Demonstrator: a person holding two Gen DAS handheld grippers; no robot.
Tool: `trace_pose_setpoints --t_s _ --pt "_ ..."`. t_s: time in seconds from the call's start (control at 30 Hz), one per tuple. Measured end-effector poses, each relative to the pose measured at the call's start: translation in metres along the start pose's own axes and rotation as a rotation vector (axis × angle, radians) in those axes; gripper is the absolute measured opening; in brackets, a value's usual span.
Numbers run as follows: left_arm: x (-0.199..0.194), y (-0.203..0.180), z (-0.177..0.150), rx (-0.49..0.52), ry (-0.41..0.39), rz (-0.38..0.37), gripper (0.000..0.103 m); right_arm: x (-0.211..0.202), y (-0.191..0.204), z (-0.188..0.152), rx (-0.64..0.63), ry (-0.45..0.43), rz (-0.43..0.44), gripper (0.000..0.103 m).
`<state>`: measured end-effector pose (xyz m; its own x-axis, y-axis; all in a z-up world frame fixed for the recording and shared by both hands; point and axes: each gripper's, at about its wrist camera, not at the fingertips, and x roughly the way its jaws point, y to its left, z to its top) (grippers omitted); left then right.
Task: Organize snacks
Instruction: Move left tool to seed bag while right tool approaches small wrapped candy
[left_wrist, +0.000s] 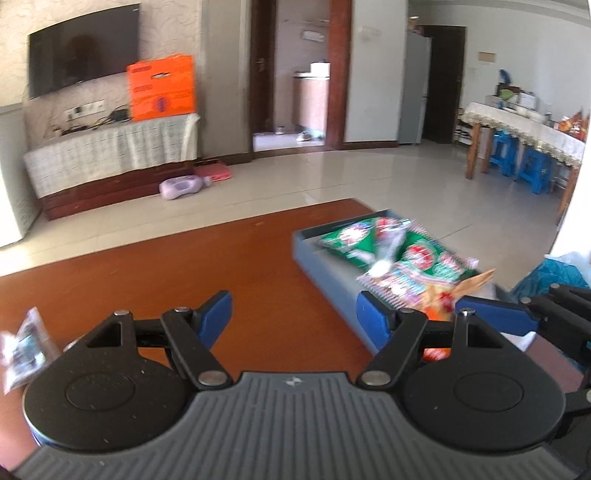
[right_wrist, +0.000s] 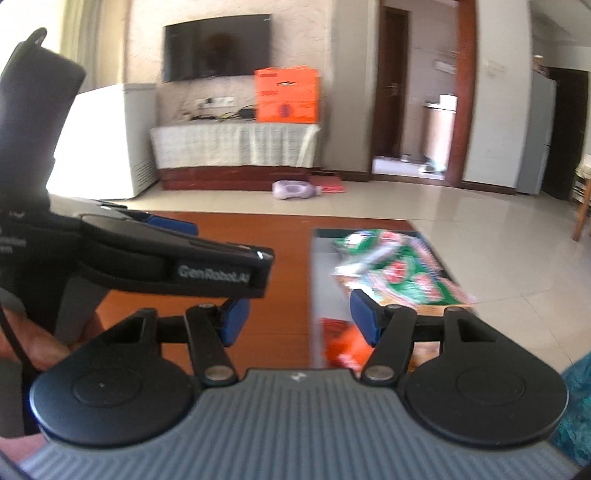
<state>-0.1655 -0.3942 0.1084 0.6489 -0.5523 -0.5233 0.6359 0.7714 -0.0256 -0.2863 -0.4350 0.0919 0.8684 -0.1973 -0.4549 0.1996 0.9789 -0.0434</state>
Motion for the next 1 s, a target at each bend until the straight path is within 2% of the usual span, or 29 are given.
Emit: trace_pose_setpoints --t_s 0.13,0.3,0.6,0.8,1.0 --pt "-0.022 0.040 -0.011 -0.011 -0.005 0.076 0.079 0.008 0.031 0.007 -0.006 0.009 0.066 0.063" --pt "-0.045 0.108 -0.028 -0.061 0.004 0.165 0.079 0.019 0.071 0.014 -0.033 0.017 0.140 0.063" --pt "-0.070 0.227 -0.064 -0.133 0.040 0.312 0.081 0.052 0.127 0.018 -0.010 0.046 0.217 0.063" --pt "-0.063 0.279 -0.074 -0.161 0.060 0.338 0.081 0.079 0.154 0.017 -0.041 0.059 0.226 0.063" --pt "-0.037 0.299 -0.075 -0.199 0.080 0.287 0.081 0.117 0.176 0.015 -0.107 0.100 0.228 0.063"
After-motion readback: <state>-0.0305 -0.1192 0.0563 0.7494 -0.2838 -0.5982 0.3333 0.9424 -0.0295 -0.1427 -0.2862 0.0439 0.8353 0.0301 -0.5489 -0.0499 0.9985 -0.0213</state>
